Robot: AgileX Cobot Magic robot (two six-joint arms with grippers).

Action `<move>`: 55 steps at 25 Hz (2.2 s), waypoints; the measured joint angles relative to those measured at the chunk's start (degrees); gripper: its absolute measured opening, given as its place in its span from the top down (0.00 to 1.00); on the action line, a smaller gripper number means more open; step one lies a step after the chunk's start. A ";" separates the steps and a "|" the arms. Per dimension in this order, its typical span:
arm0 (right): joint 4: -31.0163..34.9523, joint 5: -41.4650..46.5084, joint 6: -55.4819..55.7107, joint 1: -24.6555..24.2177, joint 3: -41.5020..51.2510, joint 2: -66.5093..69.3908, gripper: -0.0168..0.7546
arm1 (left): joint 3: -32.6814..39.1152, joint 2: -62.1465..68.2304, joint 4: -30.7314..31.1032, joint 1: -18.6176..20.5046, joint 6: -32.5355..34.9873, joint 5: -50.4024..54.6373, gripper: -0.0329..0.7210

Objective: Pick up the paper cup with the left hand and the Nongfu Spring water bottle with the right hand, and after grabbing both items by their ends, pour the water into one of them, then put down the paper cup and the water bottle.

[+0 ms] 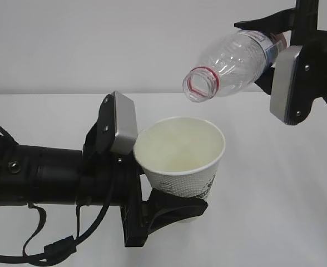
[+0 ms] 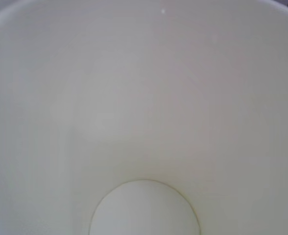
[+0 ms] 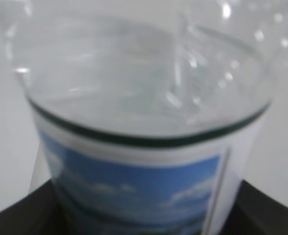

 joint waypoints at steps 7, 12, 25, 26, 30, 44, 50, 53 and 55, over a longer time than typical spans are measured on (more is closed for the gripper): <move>0.09 -0.49 -0.68 0.00 0.00 0.00 0.36 | 0.00 0.00 0.00 0.00 0.00 0.00 0.23; 0.20 -1.13 -1.04 0.00 0.00 0.00 0.36 | 0.00 0.00 0.21 0.00 -0.04 0.00 0.23; 0.22 -1.25 -1.30 0.00 0.00 0.00 0.36 | 0.00 0.00 1.90 0.00 -0.04 -0.11 0.23; 0.22 -1.25 -1.30 0.00 0.00 0.00 0.36 | 0.00 0.00 1.90 0.00 -0.04 -0.23 0.23; 0.22 -1.25 -1.96 0.00 0.00 0.00 0.36 | 0.00 0.00 1.90 0.00 -0.13 -0.68 0.23; 0.22 -1.25 -2.15 0.00 0.00 0.00 0.36 | 0.00 0.00 2.08 0.00 -0.13 -1.01 0.23; 0.22 -1.25 -2.20 0.00 0.00 0.00 0.36 | 0.00 0.00 2.17 0.00 -0.13 -1.01 0.23; 0.22 -1.25 -2.20 0.00 0.00 0.00 0.36 | 0.00 0.00 2.17 0.00 -0.13 -1.01 0.23; 0.22 -1.25 -2.20 0.00 0.00 0.00 0.36 | 0.00 0.00 2.17 0.00 -0.13 -1.01 0.23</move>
